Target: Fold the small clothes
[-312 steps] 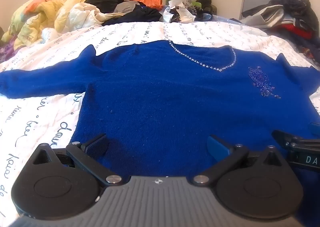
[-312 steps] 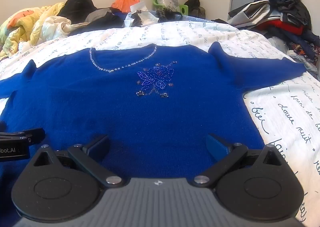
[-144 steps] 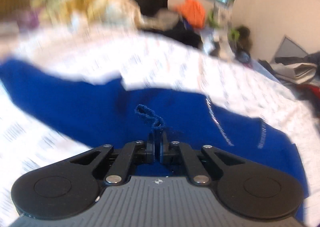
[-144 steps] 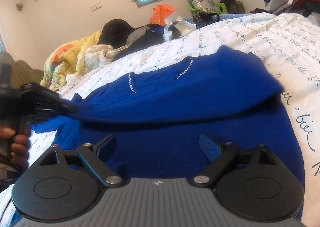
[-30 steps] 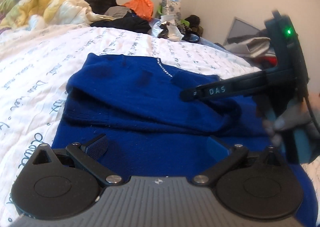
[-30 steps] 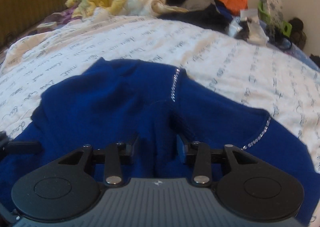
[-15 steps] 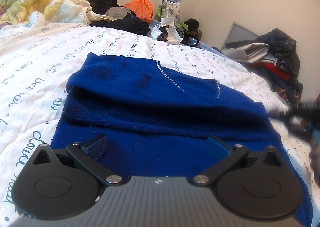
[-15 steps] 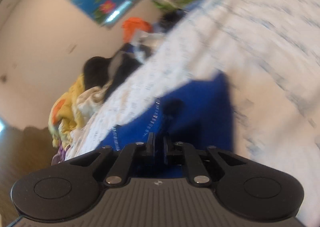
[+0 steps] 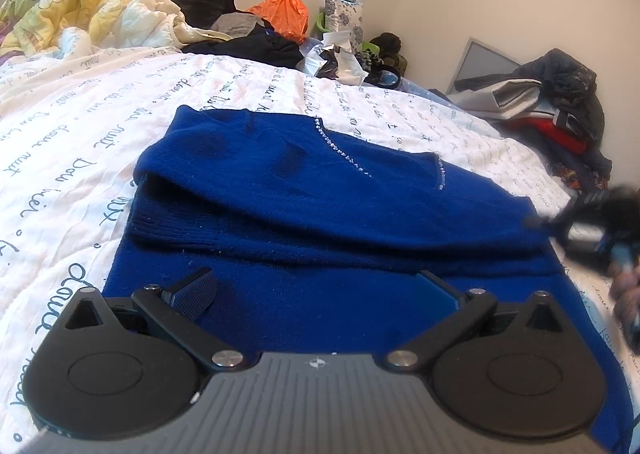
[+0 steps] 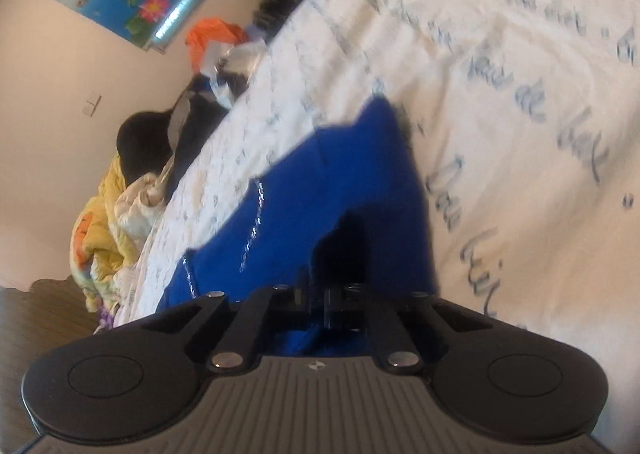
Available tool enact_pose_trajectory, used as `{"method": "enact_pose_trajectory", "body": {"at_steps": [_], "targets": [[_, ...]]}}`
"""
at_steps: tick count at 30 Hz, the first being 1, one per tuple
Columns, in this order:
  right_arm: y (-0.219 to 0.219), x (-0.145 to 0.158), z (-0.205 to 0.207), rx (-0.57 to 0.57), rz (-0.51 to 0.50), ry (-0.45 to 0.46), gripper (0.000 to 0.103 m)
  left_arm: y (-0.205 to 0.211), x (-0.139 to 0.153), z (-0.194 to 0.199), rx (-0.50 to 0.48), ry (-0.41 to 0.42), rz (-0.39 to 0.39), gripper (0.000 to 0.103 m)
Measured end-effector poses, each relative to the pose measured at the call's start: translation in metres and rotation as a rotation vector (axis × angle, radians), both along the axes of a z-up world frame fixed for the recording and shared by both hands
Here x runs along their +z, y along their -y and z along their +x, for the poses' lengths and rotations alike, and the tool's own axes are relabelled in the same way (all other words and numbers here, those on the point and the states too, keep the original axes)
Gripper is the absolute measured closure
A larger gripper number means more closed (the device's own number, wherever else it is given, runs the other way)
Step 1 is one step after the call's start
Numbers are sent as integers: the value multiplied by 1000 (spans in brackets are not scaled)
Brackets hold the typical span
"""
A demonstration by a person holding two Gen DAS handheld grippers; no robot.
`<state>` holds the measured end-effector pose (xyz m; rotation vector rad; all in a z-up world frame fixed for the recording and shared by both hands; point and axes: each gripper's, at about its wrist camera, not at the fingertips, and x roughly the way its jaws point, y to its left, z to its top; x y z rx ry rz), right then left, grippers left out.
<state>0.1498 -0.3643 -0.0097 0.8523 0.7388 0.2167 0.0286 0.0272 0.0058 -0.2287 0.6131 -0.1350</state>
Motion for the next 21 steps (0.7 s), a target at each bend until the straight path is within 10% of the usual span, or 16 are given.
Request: {"method": "enact_pose_trajectory", "body": {"at_steps": [3,9,14,18,21], "targets": [[8,32,-21,-24,-11,173,98,-1,0,0,-1,1,-3,0],[28,-8,-32,-40,-31,34,90,-10,10,-3,1,17,-5,0],[40,32,-20,-82,-265,151,17,-68,55,28,159,115,-67,0],[50,19,36,-28,-257,44,22,-103,45,109,242,-58,-127,4],[35,4,63,18,-206,-3,62,-109,20,156,201,-207,-185,29]]}}
